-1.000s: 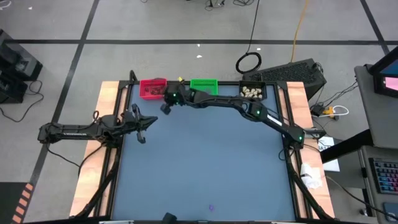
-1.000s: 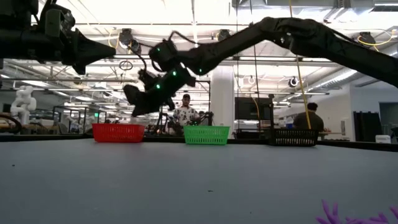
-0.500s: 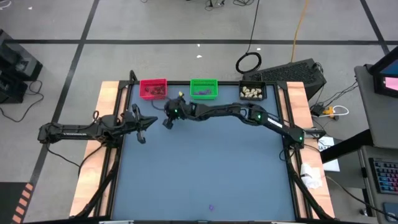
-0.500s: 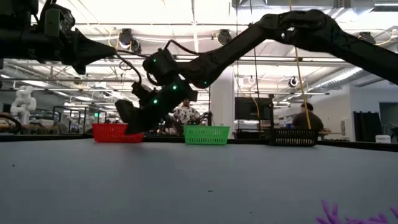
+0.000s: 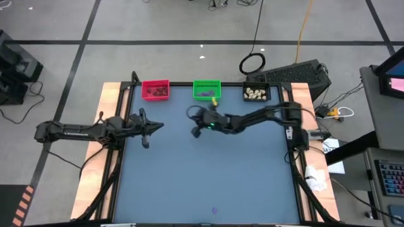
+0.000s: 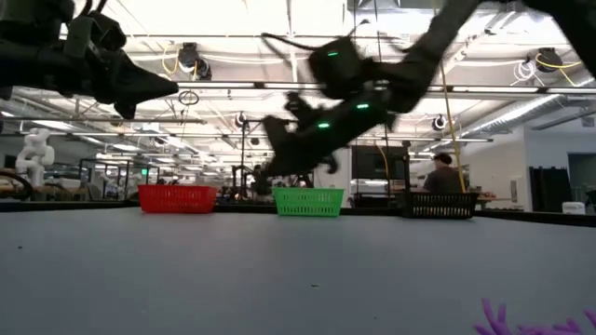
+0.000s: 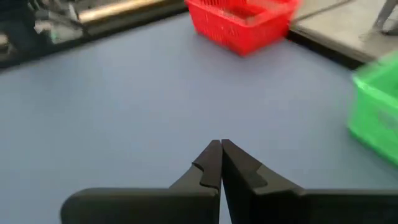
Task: Sort Halloween decoration
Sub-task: Put the purple spider toy into the green bin
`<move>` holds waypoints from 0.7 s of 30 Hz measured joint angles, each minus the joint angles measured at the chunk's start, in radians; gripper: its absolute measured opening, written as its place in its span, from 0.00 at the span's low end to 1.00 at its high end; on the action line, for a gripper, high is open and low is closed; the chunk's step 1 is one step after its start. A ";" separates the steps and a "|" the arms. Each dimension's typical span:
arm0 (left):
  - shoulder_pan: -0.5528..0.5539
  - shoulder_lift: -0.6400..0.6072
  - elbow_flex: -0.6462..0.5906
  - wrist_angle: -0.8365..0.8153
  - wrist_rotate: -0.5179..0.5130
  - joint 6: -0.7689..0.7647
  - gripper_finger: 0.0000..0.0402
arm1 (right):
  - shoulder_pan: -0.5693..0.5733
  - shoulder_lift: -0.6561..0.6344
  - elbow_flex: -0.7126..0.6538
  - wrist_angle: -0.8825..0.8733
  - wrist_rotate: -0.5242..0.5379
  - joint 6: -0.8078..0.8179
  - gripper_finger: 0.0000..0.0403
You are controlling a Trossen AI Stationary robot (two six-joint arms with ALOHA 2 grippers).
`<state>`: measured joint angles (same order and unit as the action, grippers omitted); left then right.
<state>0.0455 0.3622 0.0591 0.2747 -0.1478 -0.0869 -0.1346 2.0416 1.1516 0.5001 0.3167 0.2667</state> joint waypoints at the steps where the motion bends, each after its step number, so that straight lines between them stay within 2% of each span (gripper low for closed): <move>1: -0.007 0.030 0.012 0.000 0.005 -0.004 0.00 | 0.007 -0.036 -0.056 0.012 0.007 0.007 0.00; 11: -0.135 0.423 0.172 0.038 -0.015 -0.054 0.00 | 0.080 -0.368 -0.416 0.019 0.077 0.002 0.00; 21: -0.282 0.899 0.465 0.053 -0.041 -0.061 0.00 | 0.076 -0.598 -0.620 0.029 0.106 -0.086 0.00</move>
<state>-0.2365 1.2612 0.5237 0.3275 -0.1886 -0.1478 -0.0589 1.4433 0.5314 0.5288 0.4229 0.1806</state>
